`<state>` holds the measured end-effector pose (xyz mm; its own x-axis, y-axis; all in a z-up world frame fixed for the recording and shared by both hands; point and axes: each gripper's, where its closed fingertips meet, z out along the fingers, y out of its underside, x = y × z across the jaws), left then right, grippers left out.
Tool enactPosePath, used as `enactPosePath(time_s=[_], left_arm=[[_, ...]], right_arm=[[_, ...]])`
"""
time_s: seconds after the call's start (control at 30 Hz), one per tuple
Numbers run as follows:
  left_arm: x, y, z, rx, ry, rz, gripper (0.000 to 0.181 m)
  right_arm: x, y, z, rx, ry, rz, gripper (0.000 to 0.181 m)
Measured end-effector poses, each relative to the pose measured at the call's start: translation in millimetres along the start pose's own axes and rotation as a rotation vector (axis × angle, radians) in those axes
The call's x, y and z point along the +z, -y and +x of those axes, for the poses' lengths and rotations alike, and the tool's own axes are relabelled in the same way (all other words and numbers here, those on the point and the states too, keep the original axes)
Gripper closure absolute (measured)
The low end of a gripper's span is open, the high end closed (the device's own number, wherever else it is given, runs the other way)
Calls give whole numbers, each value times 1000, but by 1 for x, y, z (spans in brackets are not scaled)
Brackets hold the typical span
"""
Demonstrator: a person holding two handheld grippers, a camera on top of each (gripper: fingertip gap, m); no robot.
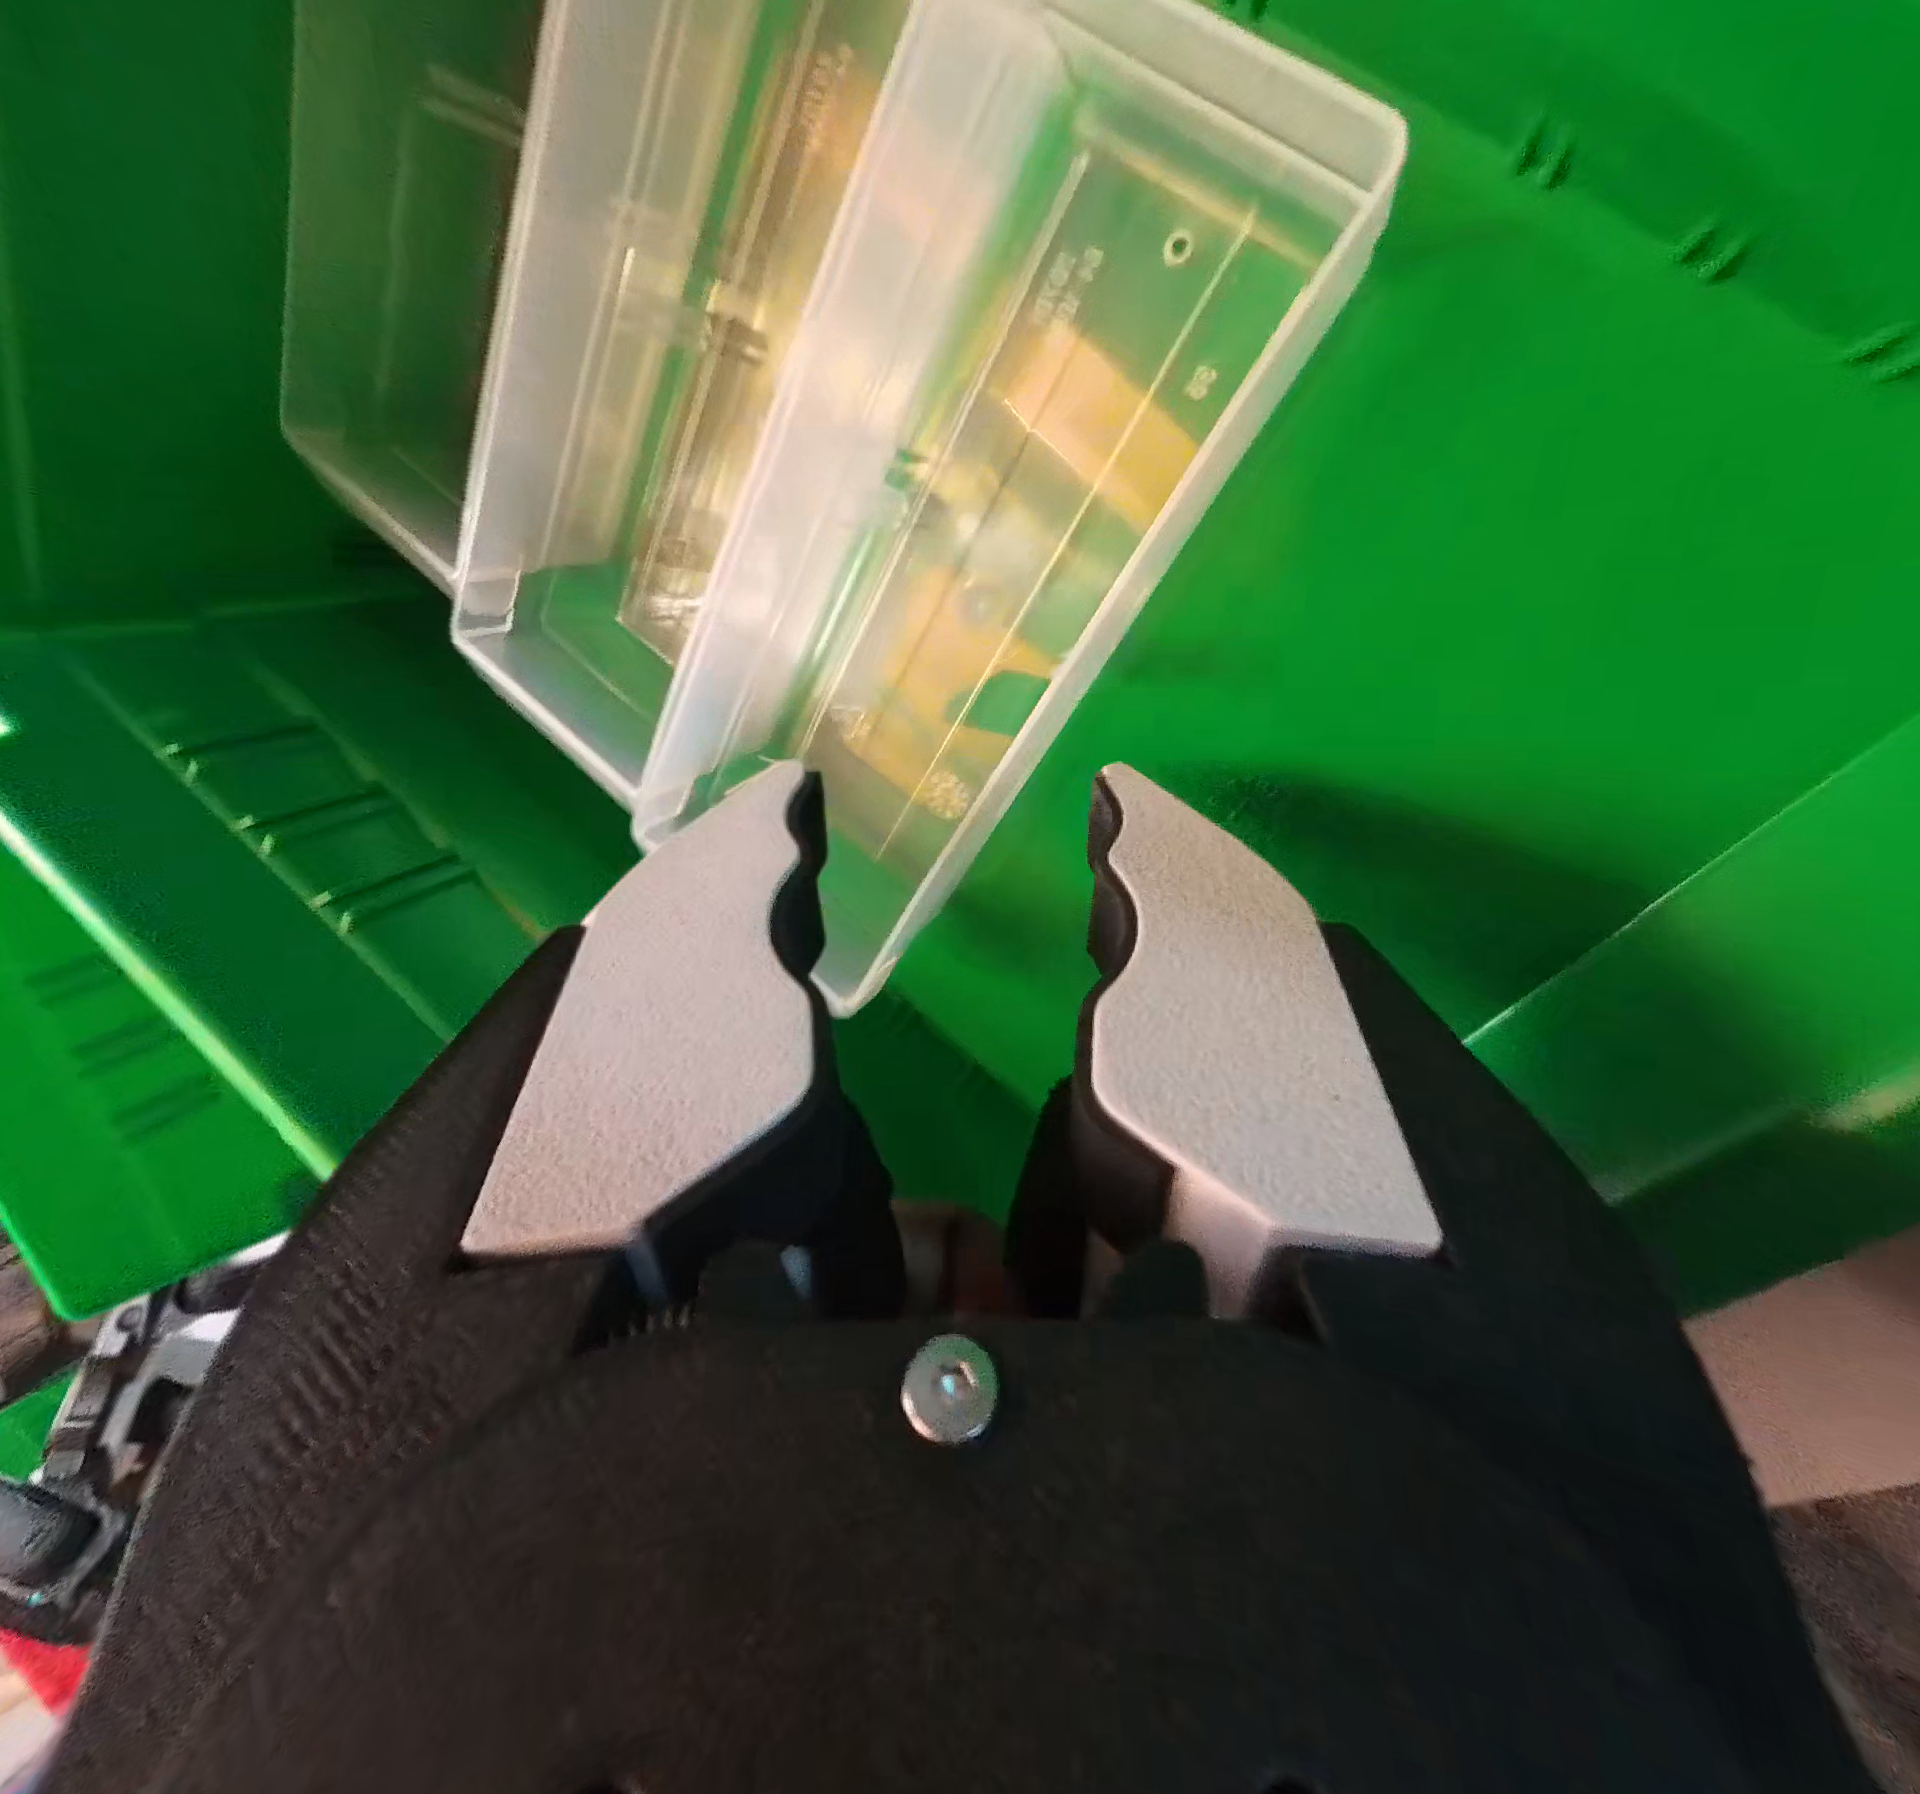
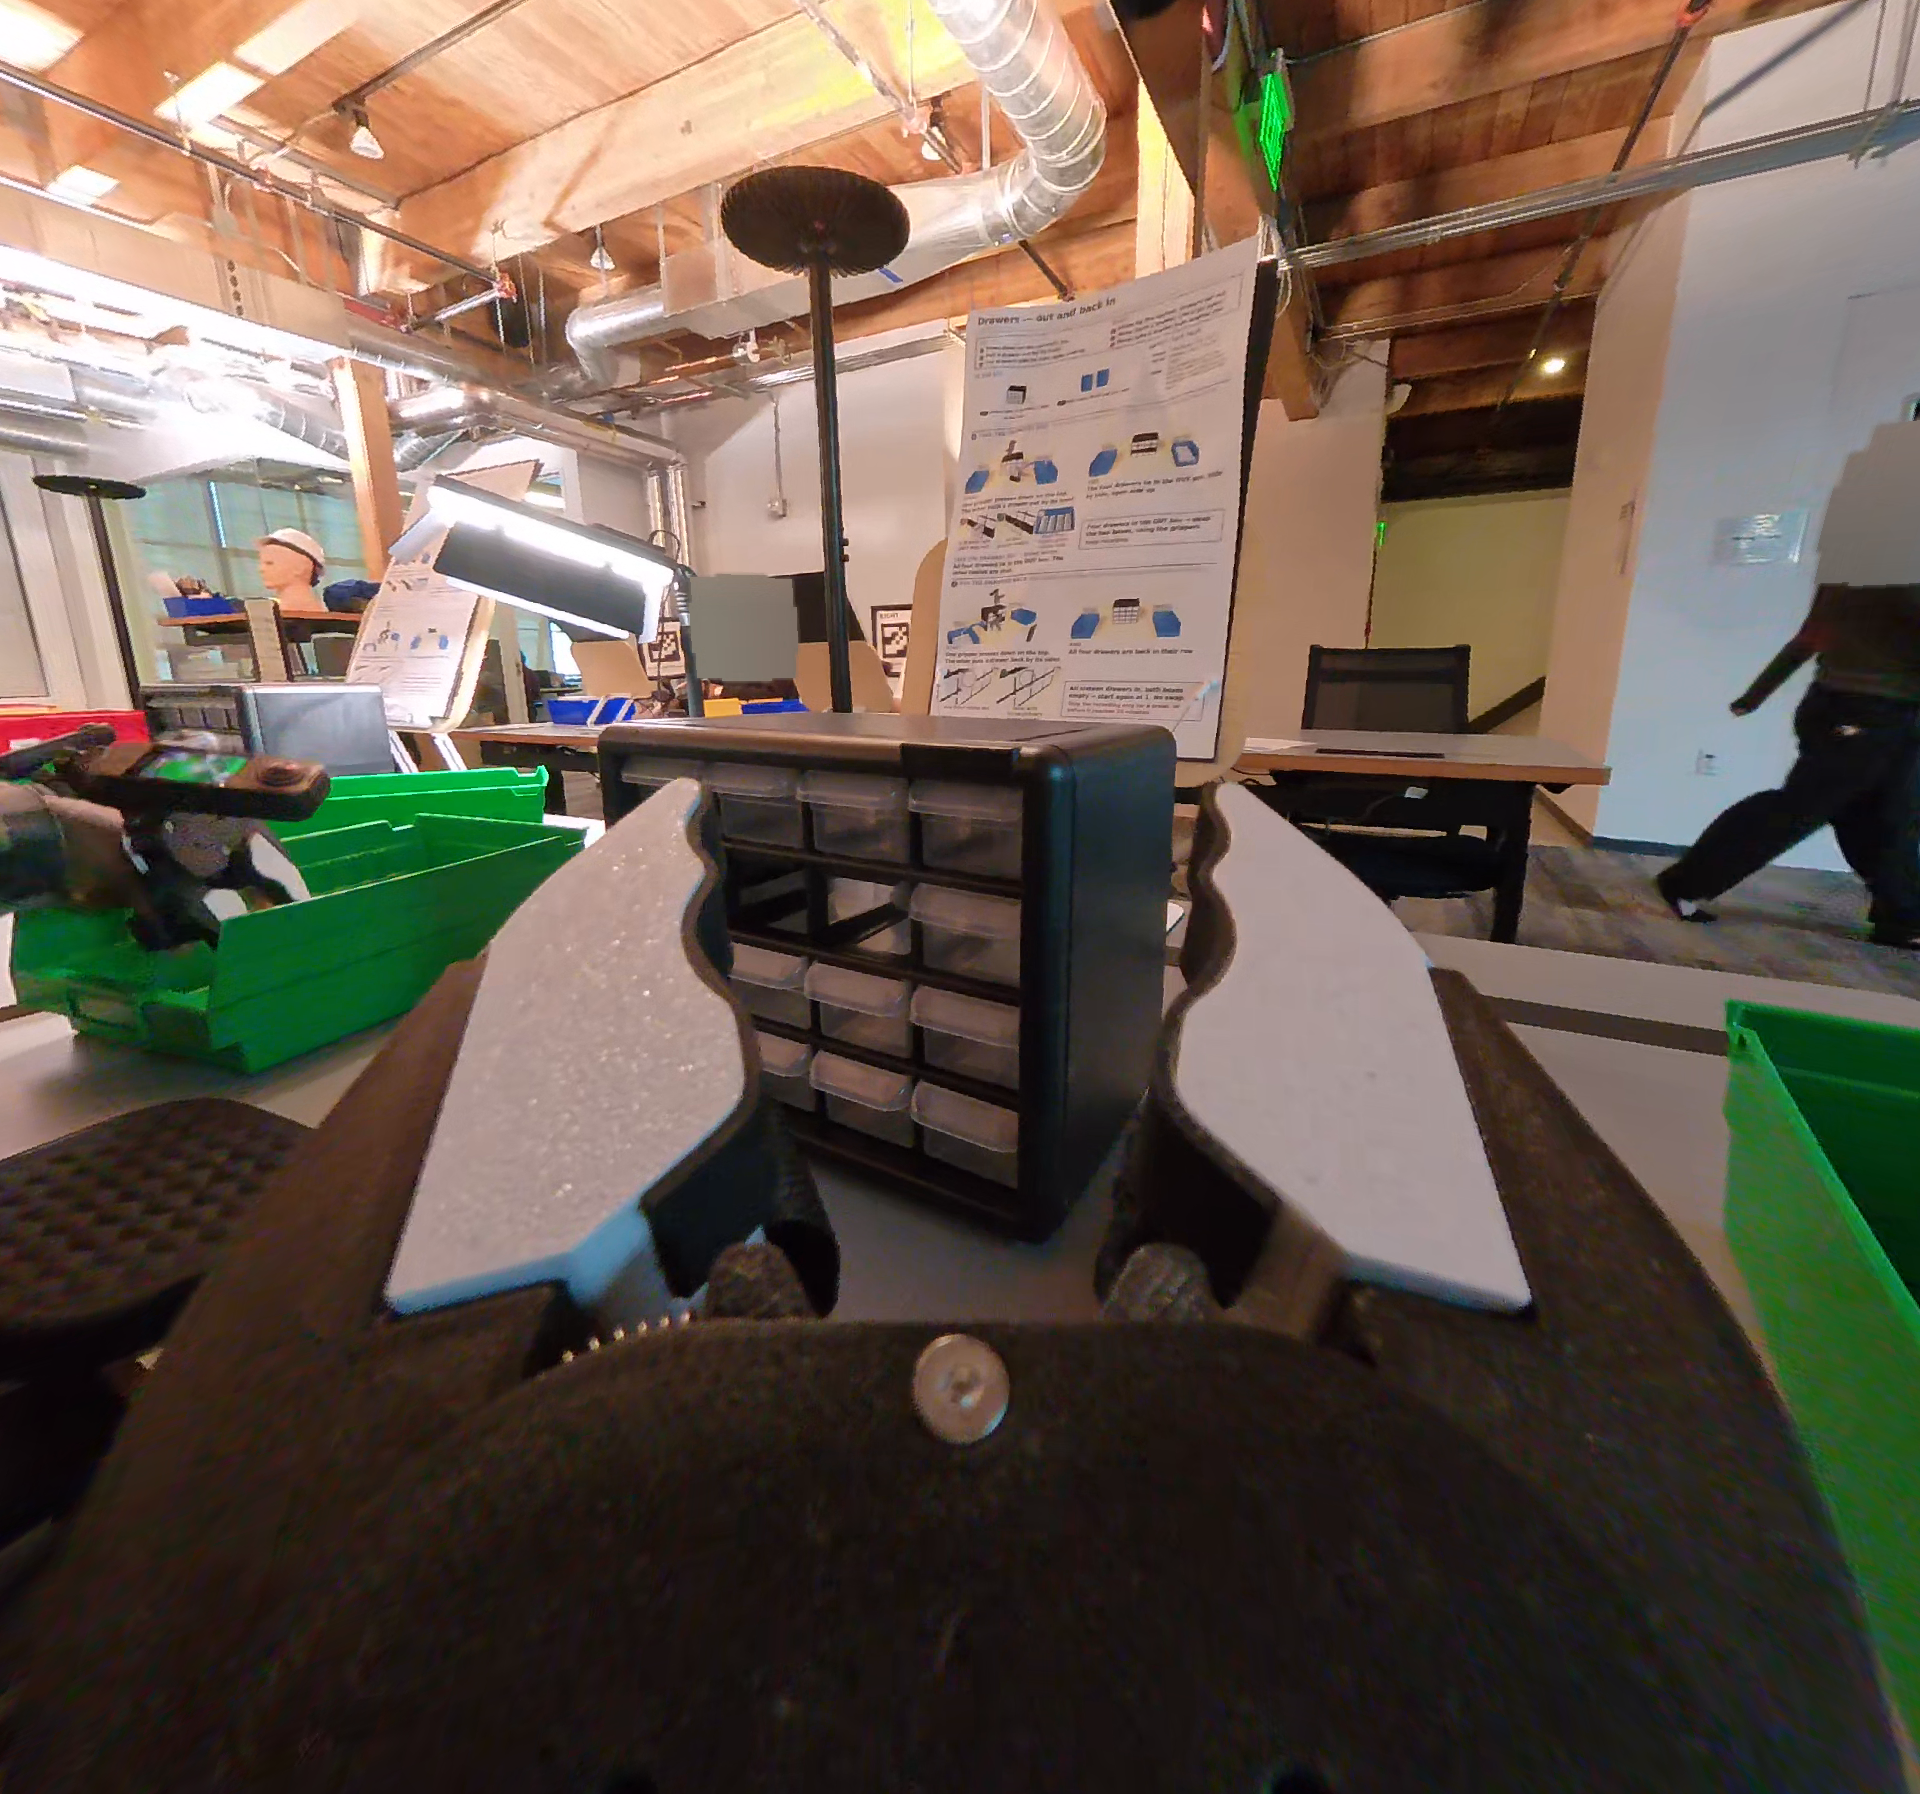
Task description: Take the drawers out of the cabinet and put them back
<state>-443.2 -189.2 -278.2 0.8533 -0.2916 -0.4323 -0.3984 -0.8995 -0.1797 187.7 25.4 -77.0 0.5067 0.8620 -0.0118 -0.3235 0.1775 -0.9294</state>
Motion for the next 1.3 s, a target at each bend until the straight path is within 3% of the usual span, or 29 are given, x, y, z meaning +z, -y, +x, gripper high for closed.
enactPosePath(time_s=[0.03, 0.2, 0.33, 0.43, 0.57, 0.67, 0.77, 0.9, 1.1, 1.2, 1.3], left_arm=[[2, -1, 2, 11, -3, 1, 136], [3, -11, 6, 43, 11, -45, 172], [-25, -11, 9, 6, 27, -39, 177], [-65, 4, 1, -107, 118, 104, 179], [-129, 57, 21, -178, 129, 471, 180], [-181, 115, 67, -137, 54, 776, 180], [-238, 176, 141, -36, -111, 1099, 180], [-288, 234, 244, 114, -367, 1345, 180], [-297, 279, 351, 281, -649, 1375, 179], [-292, 285, 377, 317, -731, 1350, 179], [-288, 285, 387, 321, -777, 1339, 179]], right_arm=[[0, 0, 0, 4, 0, 0, 95], [1, -1, -2, 2, 7, 1, 96], [4, -4, -3, -7, 13, -10, 96], [6, -7, -6, -1, 27, -13, 96], [8, -10, -15, 8, 60, -12, 95], [11, -13, -27, 23, 100, -8, 96], [15, -14, -47, 57, 169, 15, 96], [20, -18, -86, 125, 304, 34, 96], [19, -27, -150, 259, 550, 62, 95], [17, -30, -169, 341, 639, 71, 95], [15, -33, -180, 419, 711, 68, 107]])
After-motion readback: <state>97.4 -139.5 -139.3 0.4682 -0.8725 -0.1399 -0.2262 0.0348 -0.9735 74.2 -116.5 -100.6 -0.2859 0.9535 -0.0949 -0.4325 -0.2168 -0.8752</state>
